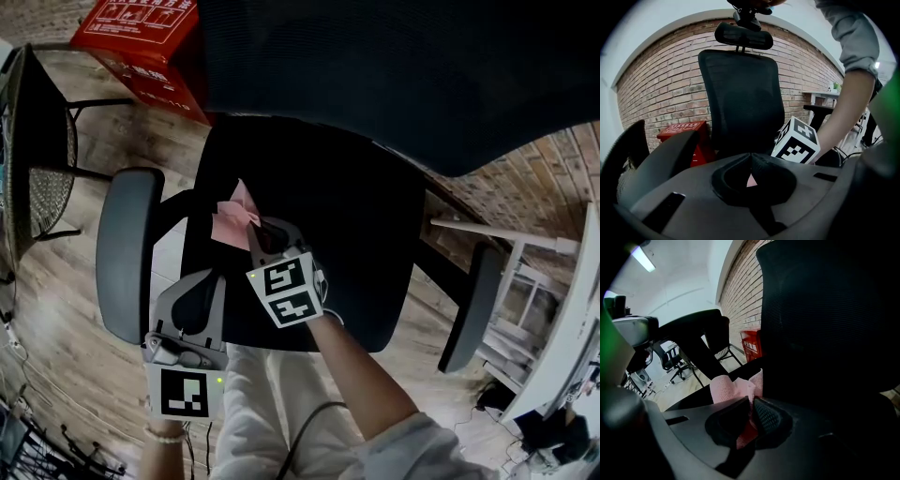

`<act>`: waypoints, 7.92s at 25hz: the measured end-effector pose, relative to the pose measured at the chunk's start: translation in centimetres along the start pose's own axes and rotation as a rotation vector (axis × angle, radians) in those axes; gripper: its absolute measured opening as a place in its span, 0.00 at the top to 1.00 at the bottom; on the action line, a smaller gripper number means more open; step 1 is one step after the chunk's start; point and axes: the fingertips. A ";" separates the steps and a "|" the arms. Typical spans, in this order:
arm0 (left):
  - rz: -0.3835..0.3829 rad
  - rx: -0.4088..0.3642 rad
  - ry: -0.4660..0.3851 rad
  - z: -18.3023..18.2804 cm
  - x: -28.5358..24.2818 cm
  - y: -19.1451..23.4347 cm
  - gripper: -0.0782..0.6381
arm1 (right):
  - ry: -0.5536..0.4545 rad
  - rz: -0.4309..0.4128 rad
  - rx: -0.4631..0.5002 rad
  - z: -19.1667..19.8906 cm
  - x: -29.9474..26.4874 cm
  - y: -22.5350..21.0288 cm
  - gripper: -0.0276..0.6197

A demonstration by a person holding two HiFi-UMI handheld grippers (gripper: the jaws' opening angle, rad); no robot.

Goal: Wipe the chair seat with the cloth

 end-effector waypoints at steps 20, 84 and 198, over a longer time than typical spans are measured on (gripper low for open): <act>0.146 -0.102 -0.008 -1.8 -3.3 -4.9 0.87 | 0.096 0.405 -0.219 9.8 10.0 -12.8 0.88; 0.025 -0.051 0.073 4.6 5.9 -3.6 0.87 | 0.115 -0.019 -0.176 9.8 7.5 10.6 0.88; 0.093 -0.245 -0.296 -34.0 17.6 -4.0 0.87 | -0.264 0.365 -0.150 -13.5 43.0 -4.4 0.88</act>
Point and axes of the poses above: the fingertips, and each gripper's own axes: x backward along the fingers, y to its left, z out of its underside, and after that the axes turned 4 degrees about z, right-handed
